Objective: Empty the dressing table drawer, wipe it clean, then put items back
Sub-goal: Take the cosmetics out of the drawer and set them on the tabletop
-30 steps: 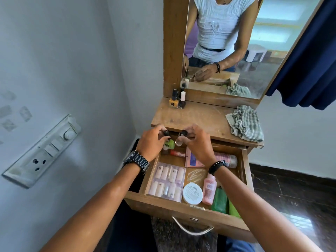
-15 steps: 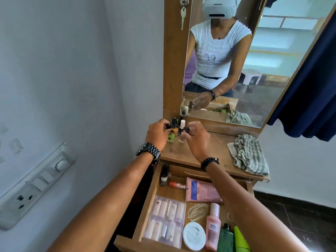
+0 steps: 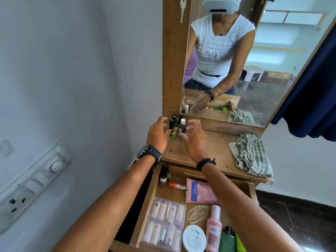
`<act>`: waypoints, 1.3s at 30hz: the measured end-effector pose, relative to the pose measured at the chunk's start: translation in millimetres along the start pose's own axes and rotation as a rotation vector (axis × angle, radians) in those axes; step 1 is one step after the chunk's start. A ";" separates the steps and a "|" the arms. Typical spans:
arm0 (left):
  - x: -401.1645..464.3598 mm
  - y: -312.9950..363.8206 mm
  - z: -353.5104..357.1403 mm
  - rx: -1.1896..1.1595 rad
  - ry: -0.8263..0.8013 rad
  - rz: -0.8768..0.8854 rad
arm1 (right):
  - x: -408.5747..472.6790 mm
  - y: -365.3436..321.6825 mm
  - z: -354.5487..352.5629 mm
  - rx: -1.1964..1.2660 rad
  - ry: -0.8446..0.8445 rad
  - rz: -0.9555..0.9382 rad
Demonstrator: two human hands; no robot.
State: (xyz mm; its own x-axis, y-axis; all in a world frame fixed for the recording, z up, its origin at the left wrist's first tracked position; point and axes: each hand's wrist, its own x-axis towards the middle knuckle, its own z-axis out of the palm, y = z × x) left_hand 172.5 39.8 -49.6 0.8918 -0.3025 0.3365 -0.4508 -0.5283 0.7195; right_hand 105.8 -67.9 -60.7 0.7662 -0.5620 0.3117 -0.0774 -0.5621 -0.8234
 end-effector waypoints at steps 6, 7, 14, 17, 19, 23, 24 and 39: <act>-43.4 -8.3 -16.8 0.039 0.007 0.064 | -34.9 1.0 -18.3 0.043 0.107 -0.167; -53.4 -13.3 -18.9 0.054 -0.018 0.061 | -42.9 1.2 -20.1 0.064 0.087 -0.171; -111.5 -49.6 -21.7 0.265 -0.131 -0.057 | -100.5 19.4 -12.3 0.077 -0.145 -0.108; -118.5 -50.8 -17.2 0.348 -0.194 -0.058 | -110.3 32.1 0.4 0.028 -0.213 -0.111; -117.7 -48.6 -13.5 0.408 -0.210 -0.054 | -110.6 37.2 8.3 0.004 -0.247 -0.091; -110.9 -44.6 -4.9 0.469 -0.211 -0.039 | -102.8 40.9 20.3 -0.070 -0.300 -0.060; -110.2 -45.4 -3.0 0.471 -0.212 -0.042 | -101.4 40.2 21.8 -0.087 -0.317 -0.072; -122.6 -58.5 3.3 0.466 -0.247 -0.051 | -101.7 45.7 29.8 -0.196 -0.328 -0.141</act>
State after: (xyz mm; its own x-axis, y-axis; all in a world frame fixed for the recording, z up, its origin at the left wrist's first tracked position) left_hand 89.4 105.2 -134.9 0.9022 -0.4159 0.1146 -0.4275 -0.8266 0.3660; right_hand 43.4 -18.4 -144.1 0.9384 -0.2656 0.2212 -0.0529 -0.7428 -0.6675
